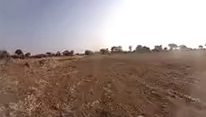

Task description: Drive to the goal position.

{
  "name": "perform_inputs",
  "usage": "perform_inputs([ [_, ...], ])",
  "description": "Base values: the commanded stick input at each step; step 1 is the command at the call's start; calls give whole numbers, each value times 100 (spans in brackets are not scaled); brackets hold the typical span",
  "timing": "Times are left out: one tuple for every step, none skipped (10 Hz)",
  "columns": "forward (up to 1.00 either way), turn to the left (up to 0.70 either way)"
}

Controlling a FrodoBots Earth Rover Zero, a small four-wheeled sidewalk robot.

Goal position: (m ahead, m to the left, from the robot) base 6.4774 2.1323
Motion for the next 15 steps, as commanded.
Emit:
perform_inputs([
  [70, 0],
  [70, 0],
  [70, 0],
  [70, 0],
  [70, 0],
  [70, 0],
  [70, 0],
  [70, 0],
  [70, 0],
  [70, 0],
  [70, 0],
  [70, 0],
  [70, 0],
  [70, 0],
  [70, 0],
])
